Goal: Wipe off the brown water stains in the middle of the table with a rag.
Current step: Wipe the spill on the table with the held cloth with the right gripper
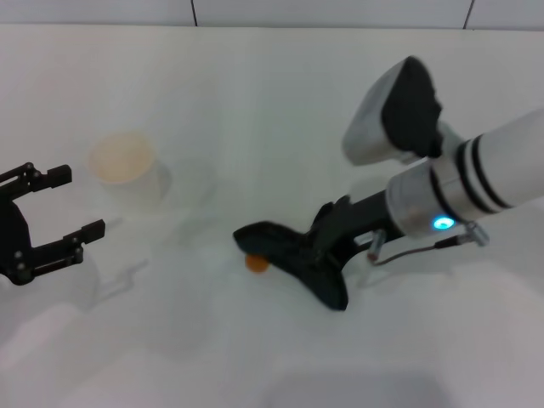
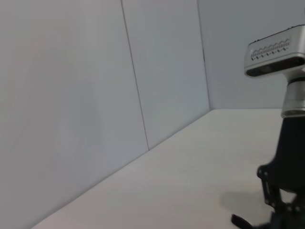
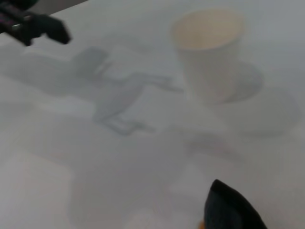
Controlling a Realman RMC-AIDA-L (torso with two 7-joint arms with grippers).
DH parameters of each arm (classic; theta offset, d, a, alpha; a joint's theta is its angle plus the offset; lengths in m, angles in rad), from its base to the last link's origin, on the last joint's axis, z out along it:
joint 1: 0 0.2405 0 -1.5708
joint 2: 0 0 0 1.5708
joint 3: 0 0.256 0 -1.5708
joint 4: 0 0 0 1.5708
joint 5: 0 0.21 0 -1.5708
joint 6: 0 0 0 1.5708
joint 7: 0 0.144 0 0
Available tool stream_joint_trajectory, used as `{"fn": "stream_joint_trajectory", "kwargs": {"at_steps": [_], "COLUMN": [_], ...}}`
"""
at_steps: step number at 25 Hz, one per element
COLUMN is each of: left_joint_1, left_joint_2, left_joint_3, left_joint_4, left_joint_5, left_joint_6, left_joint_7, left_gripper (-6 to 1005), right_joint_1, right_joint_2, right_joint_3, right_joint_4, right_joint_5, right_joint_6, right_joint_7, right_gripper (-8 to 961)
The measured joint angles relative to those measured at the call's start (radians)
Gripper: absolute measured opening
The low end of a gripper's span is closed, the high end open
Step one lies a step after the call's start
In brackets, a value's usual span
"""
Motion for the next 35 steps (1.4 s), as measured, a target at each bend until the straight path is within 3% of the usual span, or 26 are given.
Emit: {"fn": "stream_joint_trajectory", "kwargs": {"at_steps": [5, 12, 35], "left_joint_1": [0.0, 0.0, 0.001], "left_joint_2": [-0.001, -0.003, -0.002], "left_joint_3": [0.001, 0.001, 0.0], "left_joint_4": [0.0, -0.001, -0.007], "left_joint_5": [0.0, 0.0, 0.0], "left_joint_6": [0.0, 0.0, -0.009], "left_joint_7": [0.006, 0.013, 0.02], "left_gripper": [766, 766, 767], "right_joint_1": [0.017, 0.046, 0.128], "right_joint_2": [0.004, 0.004, -0.004], "right_joint_3": [-0.097, -0.155, -0.091], "right_joint_4": [-0.018, -0.025, 0.13], "right_joint_5": [0.005, 0.052, 0.041], "right_joint_6": [0.017, 0.024, 0.217], "right_joint_7": [0.063, 0.072, 0.079], "right_gripper": [95, 94, 94]}}
